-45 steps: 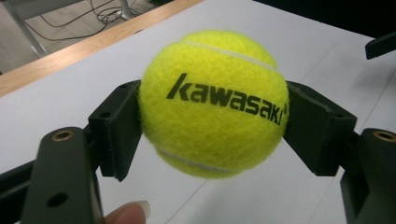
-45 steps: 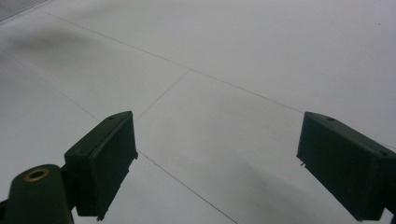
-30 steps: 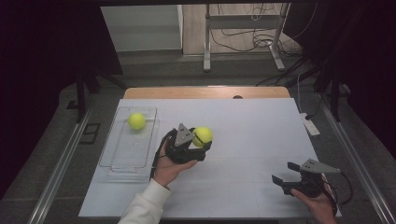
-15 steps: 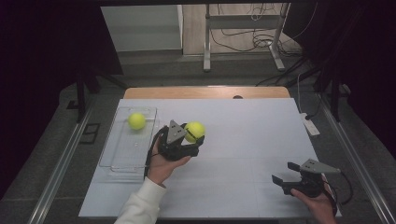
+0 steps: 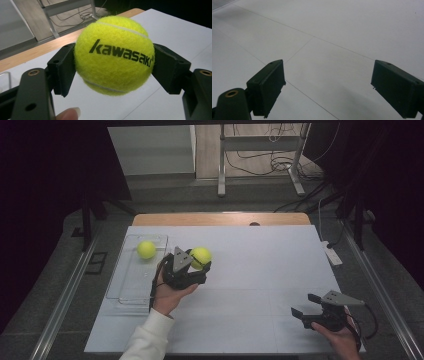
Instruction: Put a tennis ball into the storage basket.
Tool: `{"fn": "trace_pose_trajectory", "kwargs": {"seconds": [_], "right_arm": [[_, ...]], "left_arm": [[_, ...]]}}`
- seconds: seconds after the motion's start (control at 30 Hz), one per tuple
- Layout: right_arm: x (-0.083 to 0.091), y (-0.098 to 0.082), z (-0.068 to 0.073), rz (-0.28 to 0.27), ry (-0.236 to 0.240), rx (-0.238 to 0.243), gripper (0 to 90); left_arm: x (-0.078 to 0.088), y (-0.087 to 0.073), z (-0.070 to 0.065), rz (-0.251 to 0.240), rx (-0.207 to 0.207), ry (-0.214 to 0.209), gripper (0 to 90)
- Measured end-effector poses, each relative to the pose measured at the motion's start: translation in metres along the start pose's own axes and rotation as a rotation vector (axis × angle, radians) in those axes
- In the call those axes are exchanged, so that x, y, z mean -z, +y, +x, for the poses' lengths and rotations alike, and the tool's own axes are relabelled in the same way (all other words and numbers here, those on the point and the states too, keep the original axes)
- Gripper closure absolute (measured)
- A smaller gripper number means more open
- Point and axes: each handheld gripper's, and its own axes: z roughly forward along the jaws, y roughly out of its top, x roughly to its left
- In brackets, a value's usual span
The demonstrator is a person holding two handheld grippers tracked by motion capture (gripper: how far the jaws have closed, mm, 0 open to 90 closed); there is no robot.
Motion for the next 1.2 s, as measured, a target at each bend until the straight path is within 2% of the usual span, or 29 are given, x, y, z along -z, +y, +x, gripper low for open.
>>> {"fn": "trace_pose_trajectory", "kwargs": {"seconds": [0.13,0.47,0.63,1.2], "right_arm": [[0.000,0.000,0.000,-0.001,0.003,-0.001,11.9],[0.000,0.000,0.000,0.000,0.002,0.000,11.9],[0.000,0.000,0.000,0.000,0.000,0.002,11.9],[0.000,0.000,0.000,0.002,-0.002,0.001,11.9]], "left_arm": [[0.001,-0.001,0.007,0.000,0.018,0.016,26.3],[0.006,-0.001,0.019,-0.011,0.044,0.019,26.3],[0.012,-0.001,0.024,-0.036,0.049,0.017,26.3],[0.019,-0.002,0.040,-0.041,0.082,0.021,26.3]]}}
